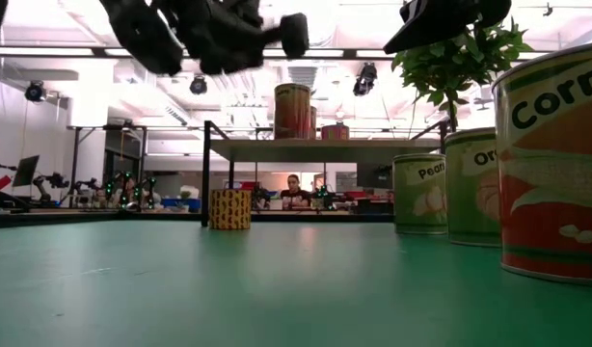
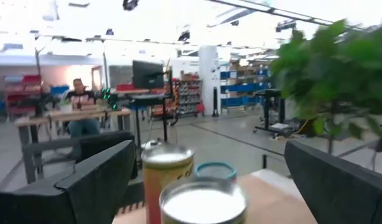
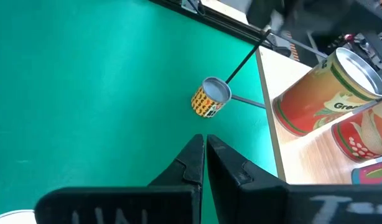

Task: Pick and place cans onto a shelf
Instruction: Put the canned green beans on the shelf

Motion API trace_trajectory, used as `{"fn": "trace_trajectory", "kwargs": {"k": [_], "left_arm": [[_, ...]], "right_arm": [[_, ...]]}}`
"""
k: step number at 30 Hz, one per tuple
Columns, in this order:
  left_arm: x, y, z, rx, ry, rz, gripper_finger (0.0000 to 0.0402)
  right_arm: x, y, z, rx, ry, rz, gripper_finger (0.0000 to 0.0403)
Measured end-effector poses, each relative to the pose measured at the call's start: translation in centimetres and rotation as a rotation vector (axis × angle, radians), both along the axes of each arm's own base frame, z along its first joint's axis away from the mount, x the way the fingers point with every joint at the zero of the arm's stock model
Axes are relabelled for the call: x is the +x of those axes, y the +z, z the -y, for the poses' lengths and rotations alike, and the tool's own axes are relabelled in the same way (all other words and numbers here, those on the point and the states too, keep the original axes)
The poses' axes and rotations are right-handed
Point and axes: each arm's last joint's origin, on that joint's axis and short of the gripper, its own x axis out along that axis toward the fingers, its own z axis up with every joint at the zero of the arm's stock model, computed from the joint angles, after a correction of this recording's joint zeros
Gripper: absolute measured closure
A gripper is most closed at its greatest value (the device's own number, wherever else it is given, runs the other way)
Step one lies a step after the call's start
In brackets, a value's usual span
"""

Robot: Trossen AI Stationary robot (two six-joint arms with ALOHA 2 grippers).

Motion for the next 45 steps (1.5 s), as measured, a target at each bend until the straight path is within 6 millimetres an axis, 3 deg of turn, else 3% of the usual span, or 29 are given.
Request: {"fn": "trace_trajectory", "kwargs": {"k": [5,9,14,21,31,40,45], "left_arm": [[-1.2,1.9,3.0,0.024,-0.019,-0.152,0.0021],[-2.7,2.8,4.5,0.006,-0.147,-0.29,0.0072],[-4.6,2.9,3.8,-0.123,-0.471,-0.402,0.0181],[-4.8,1.2,1.5,-0.122,-0.413,-0.511,0.0382],[-4.2,-1.3,-3.6,-0.174,-0.248,-0.631,0.0399],[-3.2,-2.2,-5.0,-0.173,-0.212,-0.581,0.0401],[-2.4,-2.3,-5.0,-0.156,-0.295,-0.515,0.0401]], "right_arm": [[0.0,0.0,0.0,0.0,0.0,0.0,0.0394],[0.0,0.0,0.0,0.001,-0.001,0.0,0.0394],[0.0,0.0,0.0,0.004,-0.002,0.002,0.0394],[0.2,0.3,0.0,0.001,0.0,0.037,0.0394],[0.2,0.3,0.0,-0.001,0.001,0.038,0.0394],[0.2,0.3,0.0,-0.012,0.005,0.036,0.0394],[0.2,0.3,0.0,-0.012,0.005,0.036,0.0394]]}}
